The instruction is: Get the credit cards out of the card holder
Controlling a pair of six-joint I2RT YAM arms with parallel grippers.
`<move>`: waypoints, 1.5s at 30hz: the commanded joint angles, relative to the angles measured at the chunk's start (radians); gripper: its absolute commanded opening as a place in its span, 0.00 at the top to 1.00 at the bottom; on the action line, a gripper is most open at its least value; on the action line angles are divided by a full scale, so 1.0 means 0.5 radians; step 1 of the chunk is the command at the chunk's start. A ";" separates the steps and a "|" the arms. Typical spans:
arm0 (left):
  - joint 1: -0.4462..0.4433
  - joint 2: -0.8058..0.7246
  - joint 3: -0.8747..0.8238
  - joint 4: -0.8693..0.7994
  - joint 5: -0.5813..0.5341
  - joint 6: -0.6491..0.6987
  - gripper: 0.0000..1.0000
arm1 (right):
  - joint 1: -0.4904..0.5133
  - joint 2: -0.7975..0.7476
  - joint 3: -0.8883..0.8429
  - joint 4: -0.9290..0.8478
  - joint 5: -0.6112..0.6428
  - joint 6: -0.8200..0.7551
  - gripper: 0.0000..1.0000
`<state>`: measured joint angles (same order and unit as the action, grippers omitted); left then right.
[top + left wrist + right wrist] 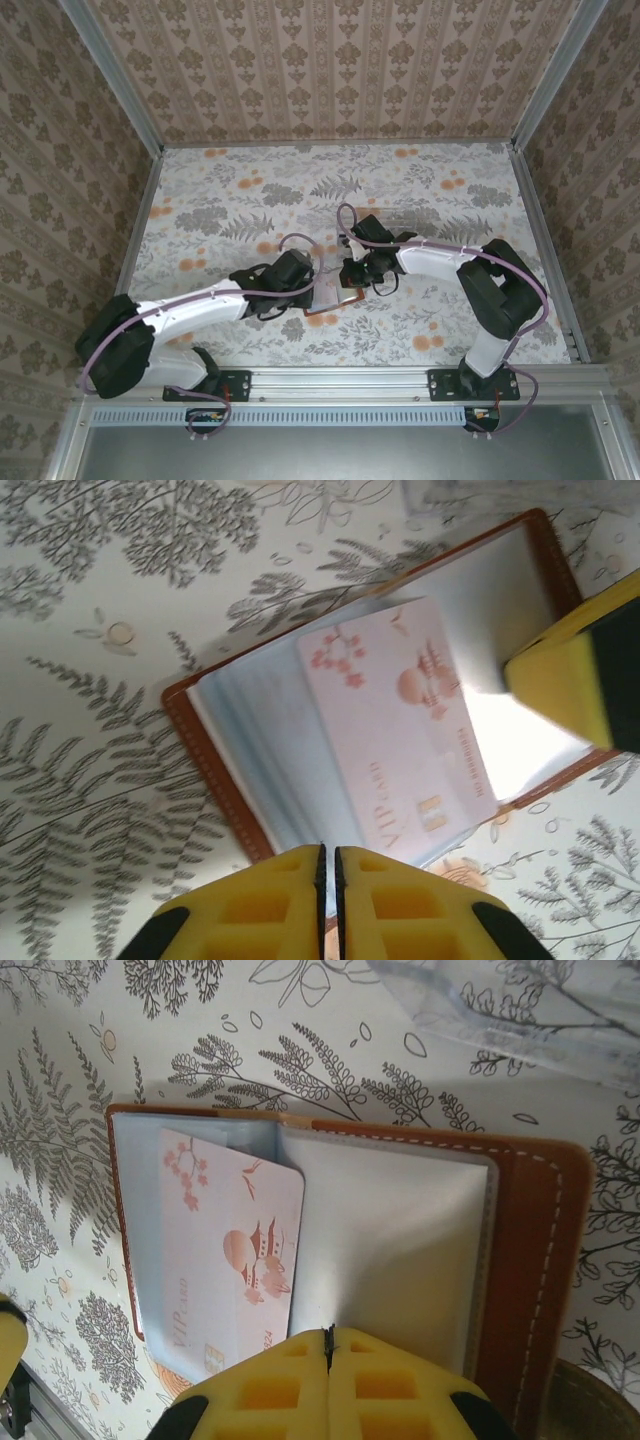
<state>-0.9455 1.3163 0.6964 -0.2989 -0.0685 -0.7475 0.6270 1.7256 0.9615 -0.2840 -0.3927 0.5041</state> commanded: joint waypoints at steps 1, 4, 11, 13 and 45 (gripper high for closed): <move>-0.017 0.132 0.094 0.022 -0.035 0.004 0.91 | 0.025 -0.055 -0.036 0.043 -0.025 0.044 1.00; -0.017 0.219 0.096 0.068 -0.038 -0.006 0.93 | 0.034 -0.076 -0.050 0.070 -0.040 0.064 0.99; -0.016 0.349 0.030 0.144 -0.024 -0.052 0.95 | 0.059 -0.088 -0.076 0.152 -0.107 0.122 0.89; -0.017 0.370 0.013 0.147 -0.023 -0.069 0.95 | 0.058 -0.078 -0.087 0.177 -0.124 0.145 0.87; -0.054 0.421 -0.034 0.132 -0.021 -0.122 0.98 | 0.056 0.080 -0.145 0.291 -0.150 0.243 0.77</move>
<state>-0.9638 1.4933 0.7071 -0.1818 -0.0792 -0.7929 0.6506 1.7470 0.9070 -0.1596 -0.4274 0.6083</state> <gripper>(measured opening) 0.047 0.254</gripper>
